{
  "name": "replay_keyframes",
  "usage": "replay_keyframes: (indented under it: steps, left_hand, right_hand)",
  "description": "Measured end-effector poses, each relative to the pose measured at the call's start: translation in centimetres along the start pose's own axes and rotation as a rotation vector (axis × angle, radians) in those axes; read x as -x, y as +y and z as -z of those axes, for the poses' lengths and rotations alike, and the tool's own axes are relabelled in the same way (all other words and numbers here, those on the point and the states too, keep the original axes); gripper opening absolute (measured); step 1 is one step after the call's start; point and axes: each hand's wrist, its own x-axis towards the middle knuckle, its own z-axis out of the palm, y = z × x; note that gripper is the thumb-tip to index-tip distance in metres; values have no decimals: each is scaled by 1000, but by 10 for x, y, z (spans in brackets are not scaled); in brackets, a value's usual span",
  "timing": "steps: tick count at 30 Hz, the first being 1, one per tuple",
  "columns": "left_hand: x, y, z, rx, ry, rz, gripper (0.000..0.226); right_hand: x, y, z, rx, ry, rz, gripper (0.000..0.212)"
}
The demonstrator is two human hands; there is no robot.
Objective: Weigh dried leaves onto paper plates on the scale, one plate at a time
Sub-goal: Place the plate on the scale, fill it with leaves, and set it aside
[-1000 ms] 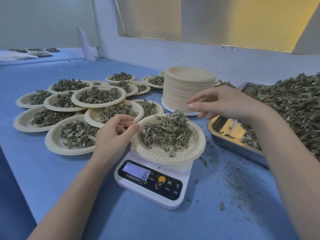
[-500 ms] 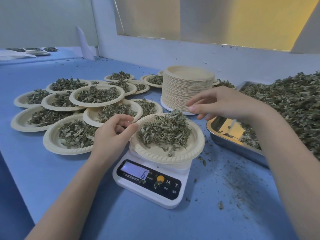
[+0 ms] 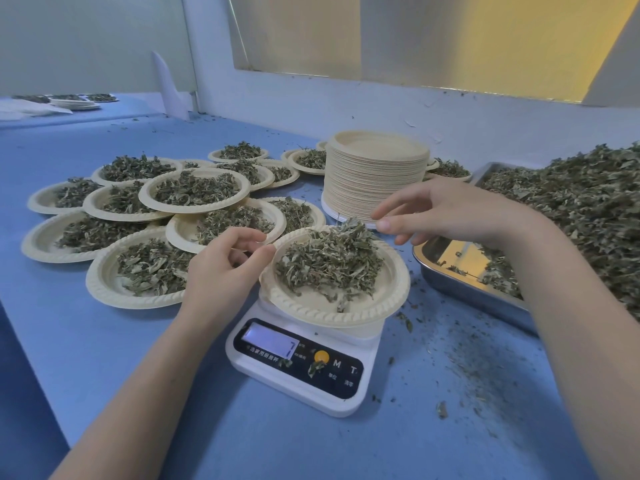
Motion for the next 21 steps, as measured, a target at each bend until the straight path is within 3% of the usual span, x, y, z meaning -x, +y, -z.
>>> replay_keyframes:
  steps: [7, 12, 15, 21]
  left_hand:
    - [0, -1, 0, -26, 11, 8, 8]
    - [1, 1, 0, -155, 31, 16, 4]
    - [1, 2, 0, -230, 12, 13, 14]
    - [-3, 12, -2, -136, 57, 64, 17]
  right_hand:
    - [2, -2, -2, 20, -18, -43, 26]
    - [1, 0, -3, 139, -99, -243, 44]
    - [0, -1, -10, 181, -167, -304, 41]
    - [-5, -2, -17, 37, -20, -325, 27]
